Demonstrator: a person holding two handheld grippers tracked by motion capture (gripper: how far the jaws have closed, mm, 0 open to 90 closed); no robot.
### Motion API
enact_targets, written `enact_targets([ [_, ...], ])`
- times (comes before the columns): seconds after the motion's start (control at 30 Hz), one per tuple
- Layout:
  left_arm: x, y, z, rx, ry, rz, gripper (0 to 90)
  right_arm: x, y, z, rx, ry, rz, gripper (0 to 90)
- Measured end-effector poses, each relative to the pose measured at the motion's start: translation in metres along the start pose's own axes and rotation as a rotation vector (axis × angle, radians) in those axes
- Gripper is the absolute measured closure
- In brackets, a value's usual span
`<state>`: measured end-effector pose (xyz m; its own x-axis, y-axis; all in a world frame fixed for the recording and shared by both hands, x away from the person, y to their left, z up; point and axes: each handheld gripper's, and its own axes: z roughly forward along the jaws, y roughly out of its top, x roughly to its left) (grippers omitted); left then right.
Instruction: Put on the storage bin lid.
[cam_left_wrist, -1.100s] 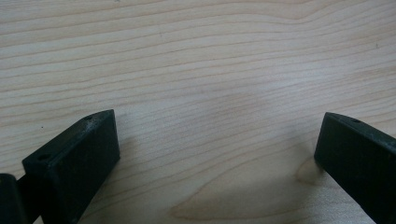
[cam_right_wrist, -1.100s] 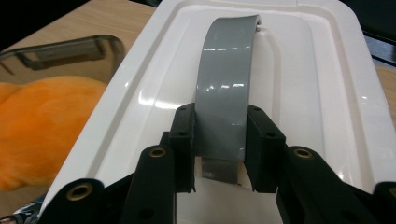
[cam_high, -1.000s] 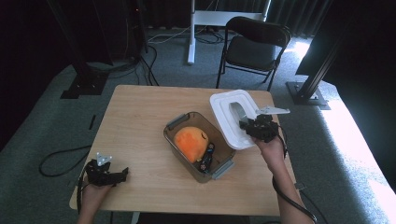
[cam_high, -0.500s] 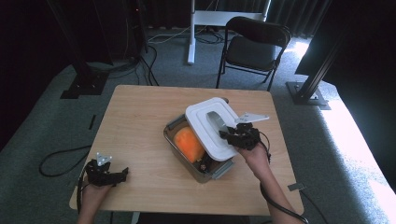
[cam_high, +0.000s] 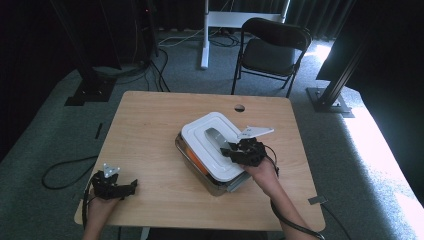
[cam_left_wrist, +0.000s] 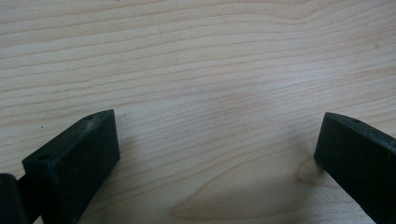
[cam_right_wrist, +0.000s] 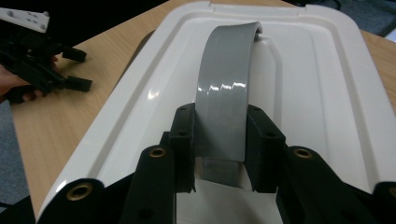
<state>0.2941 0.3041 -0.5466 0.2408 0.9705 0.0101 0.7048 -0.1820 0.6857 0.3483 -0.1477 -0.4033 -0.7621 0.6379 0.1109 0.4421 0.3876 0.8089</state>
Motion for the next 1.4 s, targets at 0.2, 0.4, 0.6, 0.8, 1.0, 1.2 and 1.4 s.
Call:
enact_targets([
  [0.2,0.0,0.0,0.0,0.0,0.0,0.0,0.4,0.004,-0.001,0.006,0.016,0.02,-0.017,67.5],
  [0.4,0.0,0.0,0.0,-0.001,0.0,0.0,0.4,0.008,-0.003,0.013,0.034,0.042,-0.036,67.4],
  [0.6,0.0,0.0,0.0,0.0,0.0,0.0,0.4,0.009,-0.004,0.014,0.04,0.055,-0.041,67.4],
  [0.8,0.0,0.0,0.0,-0.001,0.0,0.0,0.4,0.012,-0.007,0.016,0.037,0.055,-0.059,67.5],
  [1.0,0.0,0.0,0.0,0.0,0.0,0.0,0.4,0.011,-0.01,0.014,0.056,0.06,-0.058,67.5],
  [1.2,0.0,0.0,0.0,0.0,0.0,0.0,0.4,0.011,-0.014,0.015,0.04,0.066,-0.059,67.5],
  [1.4,-0.001,0.0,0.0,0.0,0.003,-0.003,0.4,0.009,-0.015,0.014,0.022,0.081,-0.049,51.6],
])
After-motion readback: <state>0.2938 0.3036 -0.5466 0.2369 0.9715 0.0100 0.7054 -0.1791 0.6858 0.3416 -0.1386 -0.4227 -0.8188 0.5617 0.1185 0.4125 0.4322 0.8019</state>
